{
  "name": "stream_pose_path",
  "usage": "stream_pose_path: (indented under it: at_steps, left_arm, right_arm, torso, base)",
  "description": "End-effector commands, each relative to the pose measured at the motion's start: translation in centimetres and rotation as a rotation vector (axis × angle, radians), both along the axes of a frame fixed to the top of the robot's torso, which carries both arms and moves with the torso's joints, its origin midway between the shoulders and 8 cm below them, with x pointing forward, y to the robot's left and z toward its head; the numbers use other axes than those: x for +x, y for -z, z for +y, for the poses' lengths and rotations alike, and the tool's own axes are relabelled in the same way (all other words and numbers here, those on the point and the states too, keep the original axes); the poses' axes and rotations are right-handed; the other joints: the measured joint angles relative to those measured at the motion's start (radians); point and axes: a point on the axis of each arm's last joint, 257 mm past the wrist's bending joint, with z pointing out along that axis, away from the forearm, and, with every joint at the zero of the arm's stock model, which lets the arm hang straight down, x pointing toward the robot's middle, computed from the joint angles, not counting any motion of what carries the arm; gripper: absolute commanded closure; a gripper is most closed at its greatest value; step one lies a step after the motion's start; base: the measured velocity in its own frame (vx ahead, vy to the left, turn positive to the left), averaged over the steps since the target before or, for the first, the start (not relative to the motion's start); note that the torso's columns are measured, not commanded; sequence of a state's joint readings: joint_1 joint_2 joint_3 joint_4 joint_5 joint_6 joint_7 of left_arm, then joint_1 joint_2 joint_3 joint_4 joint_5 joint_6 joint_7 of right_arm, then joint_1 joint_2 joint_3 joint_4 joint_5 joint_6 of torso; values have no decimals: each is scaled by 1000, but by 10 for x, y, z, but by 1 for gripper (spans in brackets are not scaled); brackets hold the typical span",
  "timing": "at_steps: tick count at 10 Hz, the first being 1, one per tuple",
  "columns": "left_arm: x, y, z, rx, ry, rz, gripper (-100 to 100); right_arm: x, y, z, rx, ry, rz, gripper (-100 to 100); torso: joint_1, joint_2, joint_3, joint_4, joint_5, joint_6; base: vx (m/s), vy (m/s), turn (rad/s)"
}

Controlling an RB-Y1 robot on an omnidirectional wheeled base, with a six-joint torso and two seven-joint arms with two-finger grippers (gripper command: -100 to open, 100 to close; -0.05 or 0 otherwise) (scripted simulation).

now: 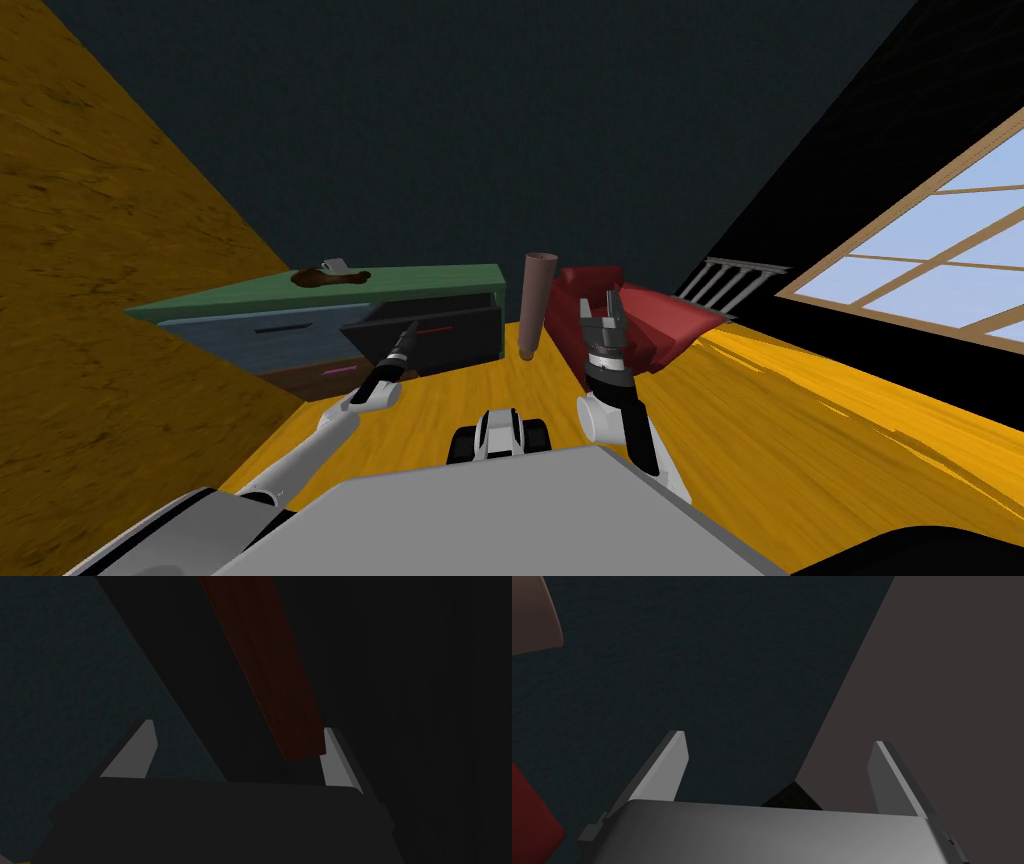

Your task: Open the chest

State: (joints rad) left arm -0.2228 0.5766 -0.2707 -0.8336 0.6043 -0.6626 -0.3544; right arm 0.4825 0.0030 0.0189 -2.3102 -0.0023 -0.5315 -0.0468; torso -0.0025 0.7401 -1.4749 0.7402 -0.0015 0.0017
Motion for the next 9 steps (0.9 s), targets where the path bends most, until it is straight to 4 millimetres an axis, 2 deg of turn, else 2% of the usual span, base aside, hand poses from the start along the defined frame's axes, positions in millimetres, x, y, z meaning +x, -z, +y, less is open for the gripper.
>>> stream_pose_path:
  at_steps: [1, 2, 8, 9]
  left_arm:
    - [-1, -4, 10, -29, -21, -6, -100]
    - [-3, -5, 13, 13, -6, 12, -100]
    - [-9, -3, 33, -26, -43, 30, -100]
    - [-10, -2, 34, -28, -46, 33, 0]
  right_arm:
    - [0, 0, 0, 0, 0, 0, 0]
    - [0, 0, 0, 0, 0, 0, 0]
    - [0, 0, 0, 0, 0, 0, 0]
    - [0, 0, 0, 0, 0, 0, 0]
  torso:
    - [-1, 0, 0, 0, 0, 0]
    - [-1, 0, 0, 0, 0, -1]
    - [-3, 0, 0, 1, -1, 1]
    - [-1, 0, 0, 0, -1, 0]
  base:
    - [-8, -12, -5]
    - [-15, -26, -92]
    - [-13, -15, -37]
    - [0, 0, 0]
